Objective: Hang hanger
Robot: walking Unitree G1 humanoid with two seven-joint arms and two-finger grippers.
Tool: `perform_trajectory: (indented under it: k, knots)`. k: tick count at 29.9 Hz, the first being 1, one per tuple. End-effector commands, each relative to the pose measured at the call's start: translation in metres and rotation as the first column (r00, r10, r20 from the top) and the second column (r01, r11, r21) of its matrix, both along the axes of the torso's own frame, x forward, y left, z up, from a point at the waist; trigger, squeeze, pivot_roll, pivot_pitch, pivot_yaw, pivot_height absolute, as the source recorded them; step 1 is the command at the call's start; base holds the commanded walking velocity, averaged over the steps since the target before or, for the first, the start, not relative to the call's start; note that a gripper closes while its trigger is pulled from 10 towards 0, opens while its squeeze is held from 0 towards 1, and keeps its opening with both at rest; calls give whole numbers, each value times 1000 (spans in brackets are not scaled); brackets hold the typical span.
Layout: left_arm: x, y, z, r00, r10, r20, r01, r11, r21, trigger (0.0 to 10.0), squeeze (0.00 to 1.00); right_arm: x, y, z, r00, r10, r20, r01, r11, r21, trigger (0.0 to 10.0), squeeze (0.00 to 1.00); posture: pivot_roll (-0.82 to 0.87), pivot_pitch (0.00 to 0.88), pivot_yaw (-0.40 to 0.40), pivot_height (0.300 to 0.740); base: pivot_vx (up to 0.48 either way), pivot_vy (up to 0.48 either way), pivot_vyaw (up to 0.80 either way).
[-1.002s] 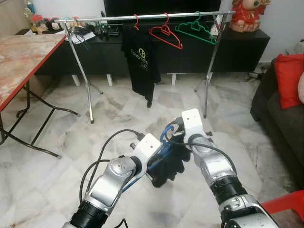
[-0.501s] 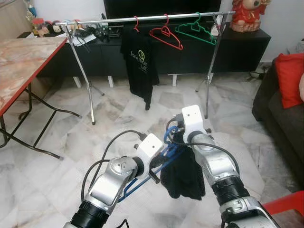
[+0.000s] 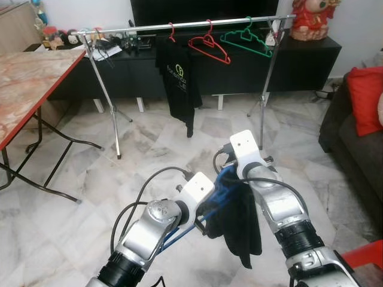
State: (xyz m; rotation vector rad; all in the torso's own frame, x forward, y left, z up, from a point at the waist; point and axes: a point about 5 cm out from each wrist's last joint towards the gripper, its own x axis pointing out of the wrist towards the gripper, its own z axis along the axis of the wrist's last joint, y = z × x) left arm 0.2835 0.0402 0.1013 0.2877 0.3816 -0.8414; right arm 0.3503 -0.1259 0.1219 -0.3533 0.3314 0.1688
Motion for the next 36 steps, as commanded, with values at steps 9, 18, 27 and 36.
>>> perform_trajectory:
  k: [9, 18, 27, 36]
  knots:
    - [13, 15, 8, 993, 103, 64, -102, 995, -12, 10000, 0, -6, 10, 5, 1000, 29, 8, -29, 999, 31, 10000, 0, -32, 0, 65, 740, 0, 0, 0]
    - [23, 15, 23, 962, 216, 169, -200, 974, -106, 10000, 0, -14, 1, -1, 992, -128, -5, 128, 985, 115, 10000, 0, -35, 0, 65, 740, 0, 0, 0]
    - [23, 14, 23, 954, 224, 199, -204, 972, -115, 10000, 0, -13, -5, 2, 961, -275, -42, 274, 913, 302, 10000, 0, -31, 0, 65, 740, 0, 0, 0]
    - [21, 11, 23, 956, 207, 210, -192, 977, -92, 10000, 0, -16, -6, -3, 882, -458, -110, 459, 783, 419, 10000, 0, -33, 0, 66, 740, 0, 0, 0]
